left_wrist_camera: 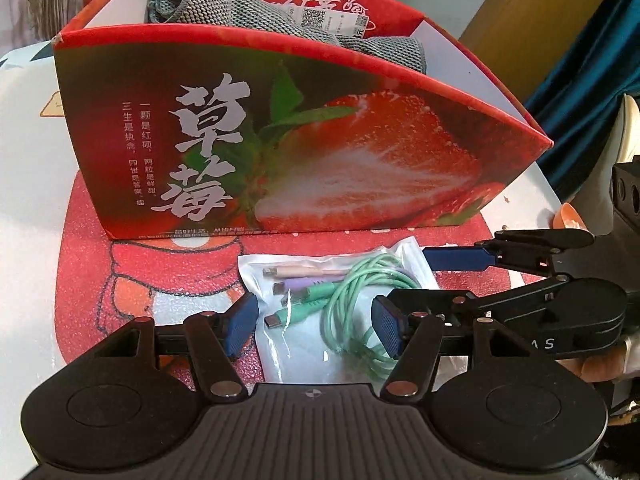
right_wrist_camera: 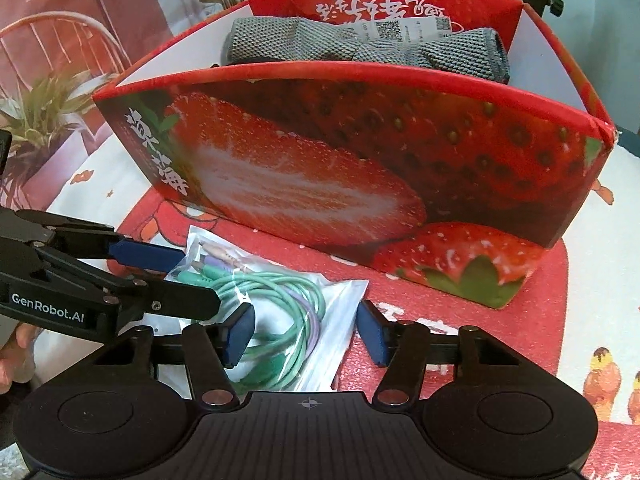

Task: Organize soft objects
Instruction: 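Close the right tool on the cable bag while the left tool grips it too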

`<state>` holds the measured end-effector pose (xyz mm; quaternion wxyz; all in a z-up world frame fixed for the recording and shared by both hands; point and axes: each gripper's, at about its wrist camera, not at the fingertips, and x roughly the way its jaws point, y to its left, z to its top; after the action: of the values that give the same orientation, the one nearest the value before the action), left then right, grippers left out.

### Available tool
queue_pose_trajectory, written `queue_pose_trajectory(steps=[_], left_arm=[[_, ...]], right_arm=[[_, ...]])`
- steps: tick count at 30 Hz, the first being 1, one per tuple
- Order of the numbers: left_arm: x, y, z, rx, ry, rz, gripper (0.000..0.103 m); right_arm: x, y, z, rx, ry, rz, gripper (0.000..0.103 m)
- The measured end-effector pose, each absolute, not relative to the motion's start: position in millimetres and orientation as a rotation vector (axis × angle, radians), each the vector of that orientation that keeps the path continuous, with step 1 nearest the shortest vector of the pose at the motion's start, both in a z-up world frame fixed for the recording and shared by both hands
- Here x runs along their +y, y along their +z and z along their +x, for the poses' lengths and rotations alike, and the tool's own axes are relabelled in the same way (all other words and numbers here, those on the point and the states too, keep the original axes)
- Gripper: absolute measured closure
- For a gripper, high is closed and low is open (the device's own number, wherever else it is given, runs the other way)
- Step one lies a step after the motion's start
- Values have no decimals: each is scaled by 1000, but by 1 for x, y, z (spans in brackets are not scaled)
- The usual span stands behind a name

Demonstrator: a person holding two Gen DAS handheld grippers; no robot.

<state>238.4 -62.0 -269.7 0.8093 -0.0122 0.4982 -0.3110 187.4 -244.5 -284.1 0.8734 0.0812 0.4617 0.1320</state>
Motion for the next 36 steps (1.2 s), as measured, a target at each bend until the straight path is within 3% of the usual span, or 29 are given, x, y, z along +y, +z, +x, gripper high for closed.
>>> queue_pose_trajectory(steps=[3,7,12,14,19,25,36], left_arm=[[-63,-270,238,1067,-666,-30,38],[-65,-270,237,1065,-662,-28,41],[-60,-269,238,1066,-648,-37,51],[-58,-270,238,1068,-646,-44,53],[-57,-270,239,1066,-650,-38,54],[-54,-272,236,1053,-654,-34,56],[-54,-272,229,1036,-651,-23,56]], right_arm=[[-246,-284,188,964,280,191,61],[-251,-281,187,946,279,208,85],[-250,-280,189,946,280,202,87],[-252,-280,189,947,268,203,96],[-261,-282,188,963,256,226,95],[-283,-282,183,1046,273,358,80],[-284,-290,181,1103,309,489,79]])
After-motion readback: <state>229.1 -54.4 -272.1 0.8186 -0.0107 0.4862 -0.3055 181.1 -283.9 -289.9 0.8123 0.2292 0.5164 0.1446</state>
